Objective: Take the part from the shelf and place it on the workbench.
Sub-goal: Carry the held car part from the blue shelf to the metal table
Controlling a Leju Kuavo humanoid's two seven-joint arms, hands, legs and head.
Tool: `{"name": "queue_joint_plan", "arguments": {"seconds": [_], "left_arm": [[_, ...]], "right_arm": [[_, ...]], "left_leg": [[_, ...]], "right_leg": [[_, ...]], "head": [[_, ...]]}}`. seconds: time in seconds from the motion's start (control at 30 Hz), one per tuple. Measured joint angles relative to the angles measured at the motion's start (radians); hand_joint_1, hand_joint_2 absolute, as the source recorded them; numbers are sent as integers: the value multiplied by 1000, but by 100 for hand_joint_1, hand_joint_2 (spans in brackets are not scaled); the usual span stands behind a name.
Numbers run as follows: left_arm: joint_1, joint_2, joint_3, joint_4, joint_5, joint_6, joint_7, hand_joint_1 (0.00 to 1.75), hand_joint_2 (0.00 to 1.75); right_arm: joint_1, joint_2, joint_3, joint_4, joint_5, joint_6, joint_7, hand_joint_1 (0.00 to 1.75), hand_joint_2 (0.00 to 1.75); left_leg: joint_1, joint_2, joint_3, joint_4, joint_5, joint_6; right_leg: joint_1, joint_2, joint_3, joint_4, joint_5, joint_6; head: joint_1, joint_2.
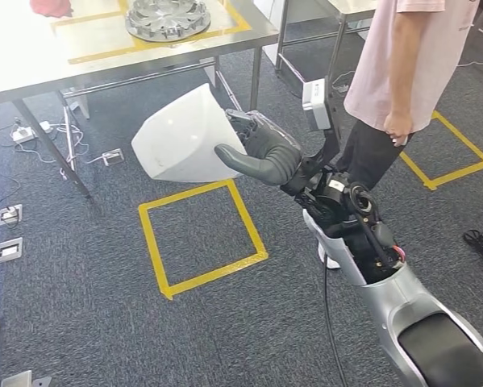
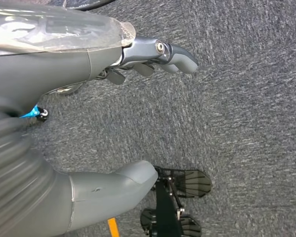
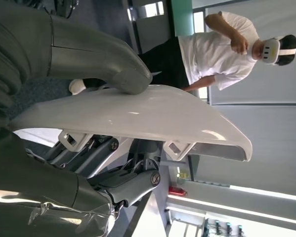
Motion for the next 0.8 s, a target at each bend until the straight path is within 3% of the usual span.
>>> {"name": "queue_joint_plan", "arguments": {"seconds": [0.1,0.23,0.3,0.37,0.4,0.43,0.5,0.53,0.57,0.63,0.73,0.8], "left_arm": [[0,1,0,0,0,-1,0,0,175],[0,4,0,0,-2,-2,-1,0,175],[-1,3,0,0,-3,-2,-1,0,175],[-2,2,0,0,-3,-3,-1,0,175],[-2,1,0,0,-3,-3,-1,0,175],[-2,1,0,0,-3,-3,-1,0,175],[-1,-1,0,0,-3,-3,-1,0,175],[-1,1,0,0,-3,-3,-1,0,175],[-1,2,0,0,-3,-3,-1,0,175],[-2,5,0,0,-3,-4,-1,0,175],[-3,5,0,0,-3,-4,-1,0,175],[-5,4,0,0,-3,-4,-1,0,175]], "right_arm": [[0,0,0,0,0,1,0,175,175],[-1,0,-1,-4,1,3,0,175,175],[-2,-1,-1,-6,1,4,-1,175,175],[2,-1,-1,-6,1,5,-1,175,175],[5,-2,-1,-6,1,6,-1,175,175],[7,-2,-1,-6,2,6,-1,175,175],[9,-2,-1,-6,2,7,-1,175,175],[9,-2,-1,-5,2,7,-1,175,175],[9,-2,-1,-5,2,7,-2,175,175],[10,-3,-1,-5,2,8,-2,175,175],[8,-3,-1,-5,3,9,-2,175,175],[5,-3,-1,-5,3,10,-3,175,175]], "left_leg": [[-2,0,0,2,-1,2],[3,2,25,-33,6,23],[10,5,44,-52,10,26],[11,5,50,-53,7,26],[13,4,52,-52,5,23],[16,3,54,-50,2,18],[25,-2,58,-37,-10,3],[27,-5,58,-29,-17,-7],[27,-7,55,-19,-23,-16],[26,-10,48,-10,-26,-30],[31,-5,42,3,-34,-41],[31,2,-2,89,-75,-43]], "right_leg": [[-1,0,1,-3,1,6],[-2,-1,3,-3,-5,23],[-3,0,-44,97,-53,24],[-6,1,-122,244,-109,25],[-9,1,-149,287,-115,27],[-12,1,-158,290,-99,30],[-22,0,-117,178,-19,39],[-25,3,-87,110,10,45],[-26,6,-63,60,27,43],[-21,13,-50,37,21,30],[-18,14,-48,40,19,2],[-17,12,-44,38,18,-10]], "head": [[-3,0],[-9,0],[-2,0],[4,0],[5,0],[5,0],[9,0],[13,0],[18,0],[18,0],[2,0],[-13,0]]}}
